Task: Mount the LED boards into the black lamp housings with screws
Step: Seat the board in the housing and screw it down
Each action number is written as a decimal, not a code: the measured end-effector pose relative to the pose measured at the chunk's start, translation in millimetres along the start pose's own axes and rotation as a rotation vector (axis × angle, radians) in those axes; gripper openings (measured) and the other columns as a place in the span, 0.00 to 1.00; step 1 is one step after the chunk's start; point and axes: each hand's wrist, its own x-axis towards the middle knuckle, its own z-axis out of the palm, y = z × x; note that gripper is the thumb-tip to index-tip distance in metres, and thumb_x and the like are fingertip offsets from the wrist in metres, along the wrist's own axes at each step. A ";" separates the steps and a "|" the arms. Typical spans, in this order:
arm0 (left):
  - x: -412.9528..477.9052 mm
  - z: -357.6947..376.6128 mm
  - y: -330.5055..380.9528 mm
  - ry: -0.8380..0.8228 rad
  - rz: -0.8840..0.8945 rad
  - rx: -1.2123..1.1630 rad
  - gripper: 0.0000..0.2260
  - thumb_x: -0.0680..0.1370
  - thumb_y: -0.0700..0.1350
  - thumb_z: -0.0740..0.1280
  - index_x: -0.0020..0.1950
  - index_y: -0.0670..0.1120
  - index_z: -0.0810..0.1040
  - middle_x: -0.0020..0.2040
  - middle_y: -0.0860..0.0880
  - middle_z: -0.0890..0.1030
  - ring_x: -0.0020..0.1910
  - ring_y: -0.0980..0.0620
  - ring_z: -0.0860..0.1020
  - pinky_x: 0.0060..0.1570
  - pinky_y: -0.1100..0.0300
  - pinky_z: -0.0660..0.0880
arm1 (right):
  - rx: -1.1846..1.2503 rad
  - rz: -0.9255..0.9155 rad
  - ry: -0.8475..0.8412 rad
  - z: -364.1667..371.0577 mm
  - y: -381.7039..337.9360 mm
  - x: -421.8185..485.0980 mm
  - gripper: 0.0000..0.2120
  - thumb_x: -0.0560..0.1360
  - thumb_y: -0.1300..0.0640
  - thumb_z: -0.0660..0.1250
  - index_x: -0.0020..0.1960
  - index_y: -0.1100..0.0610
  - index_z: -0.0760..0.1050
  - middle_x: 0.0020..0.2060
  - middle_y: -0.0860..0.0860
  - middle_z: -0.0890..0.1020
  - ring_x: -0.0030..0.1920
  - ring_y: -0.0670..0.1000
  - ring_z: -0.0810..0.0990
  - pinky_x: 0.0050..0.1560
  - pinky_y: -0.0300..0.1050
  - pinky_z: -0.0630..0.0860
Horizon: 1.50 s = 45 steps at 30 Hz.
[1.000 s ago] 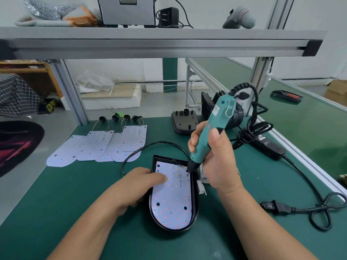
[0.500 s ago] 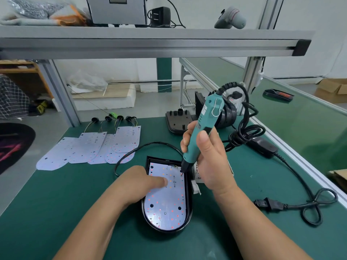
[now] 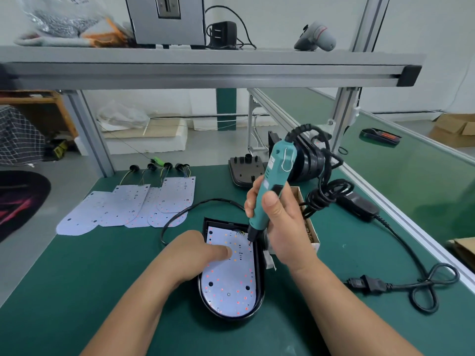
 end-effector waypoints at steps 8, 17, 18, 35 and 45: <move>-3.7 -2.4 2.6 0.003 -0.010 -0.006 0.24 0.66 0.60 0.76 0.34 0.51 0.61 0.30 0.53 0.62 0.28 0.51 0.60 0.35 0.55 0.57 | 0.087 -0.042 0.082 -7.5 -15.7 3.1 0.24 0.79 0.40 0.72 0.62 0.59 0.74 0.43 0.58 0.76 0.44 0.58 0.73 0.49 0.51 0.72; -24.4 -40.1 -11.8 0.024 -0.066 -0.321 0.20 0.83 0.63 0.60 0.49 0.46 0.73 0.32 0.52 0.64 0.28 0.52 0.58 0.28 0.61 0.57 | 0.461 -0.005 0.280 -27.4 -26.9 7.5 0.13 0.85 0.46 0.63 0.57 0.56 0.74 0.42 0.54 0.74 0.41 0.53 0.74 0.50 0.47 0.77; -27.1 -46.8 -13.2 0.063 -0.025 -0.479 0.13 0.84 0.53 0.61 0.51 0.44 0.74 0.33 0.51 0.67 0.28 0.53 0.59 0.27 0.61 0.57 | 0.517 0.007 0.293 -26.9 -26.3 7.8 0.14 0.85 0.45 0.62 0.57 0.56 0.74 0.43 0.54 0.74 0.42 0.53 0.74 0.51 0.48 0.76; -62.0 9.7 21.4 -0.231 0.172 -0.869 0.10 0.78 0.48 0.70 0.52 0.41 0.81 0.41 0.42 0.83 0.26 0.54 0.75 0.23 0.66 0.67 | 0.837 0.025 0.264 -7.9 -46.1 0.5 0.16 0.84 0.44 0.63 0.56 0.57 0.73 0.44 0.52 0.73 0.43 0.53 0.74 0.55 0.50 0.72; -61.8 8.9 19.6 -0.216 0.165 -0.966 0.11 0.74 0.40 0.74 0.55 0.41 0.89 0.46 0.42 0.86 0.35 0.55 0.81 0.28 0.65 0.74 | 0.789 0.021 0.231 -3.9 -45.7 -2.0 0.16 0.84 0.43 0.62 0.57 0.57 0.73 0.44 0.52 0.73 0.43 0.53 0.74 0.54 0.50 0.72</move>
